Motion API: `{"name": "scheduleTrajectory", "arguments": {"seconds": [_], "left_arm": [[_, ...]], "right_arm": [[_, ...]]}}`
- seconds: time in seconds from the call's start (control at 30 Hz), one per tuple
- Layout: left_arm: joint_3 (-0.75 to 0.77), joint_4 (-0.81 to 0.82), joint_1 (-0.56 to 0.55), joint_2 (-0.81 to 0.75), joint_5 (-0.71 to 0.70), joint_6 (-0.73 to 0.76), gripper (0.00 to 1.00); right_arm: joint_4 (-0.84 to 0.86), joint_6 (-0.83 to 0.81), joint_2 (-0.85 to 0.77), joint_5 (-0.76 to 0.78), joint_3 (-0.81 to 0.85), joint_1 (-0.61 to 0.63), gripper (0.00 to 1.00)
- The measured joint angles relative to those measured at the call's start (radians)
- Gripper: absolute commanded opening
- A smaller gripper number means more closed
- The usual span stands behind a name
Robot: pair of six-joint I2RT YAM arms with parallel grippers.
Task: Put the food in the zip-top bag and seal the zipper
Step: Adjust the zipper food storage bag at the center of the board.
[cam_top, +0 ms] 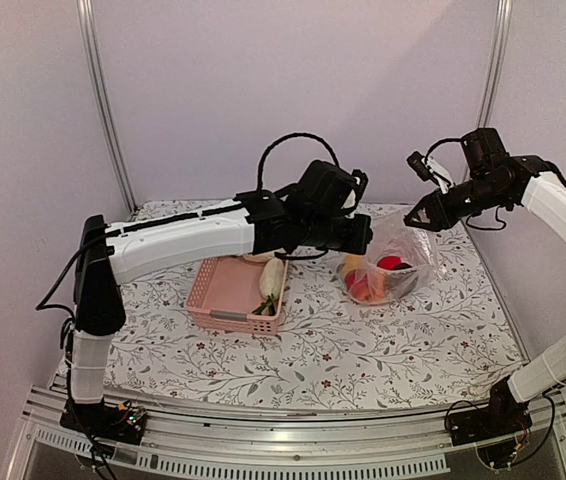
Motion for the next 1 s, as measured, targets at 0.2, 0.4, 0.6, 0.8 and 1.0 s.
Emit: {"name": "scheduleTrajectory", "arguments": {"seconds": [0.2,0.4,0.6,0.8,1.0], "left_arm": [[-0.005,0.008,0.0,-0.003,-0.054,0.007,0.0],[-0.024,0.022,0.0,-0.023,-0.092,0.023,0.0],[-0.022,0.049,0.002,-0.024,-0.119,0.05,0.0],[0.223,0.129,0.043,0.12,-0.117,0.123,0.0],[0.24,0.272,0.075,0.168,-0.09,0.168,0.15]], "right_arm": [[-0.04,0.008,-0.018,0.076,-0.032,0.0,0.33],[-0.082,0.013,-0.03,0.141,-0.043,0.0,0.04],[-0.099,0.017,-0.052,0.211,-0.025,0.001,0.0],[-0.079,0.018,0.048,0.359,0.167,-0.053,0.0],[0.015,0.013,0.07,0.383,0.18,-0.068,0.0]]}}
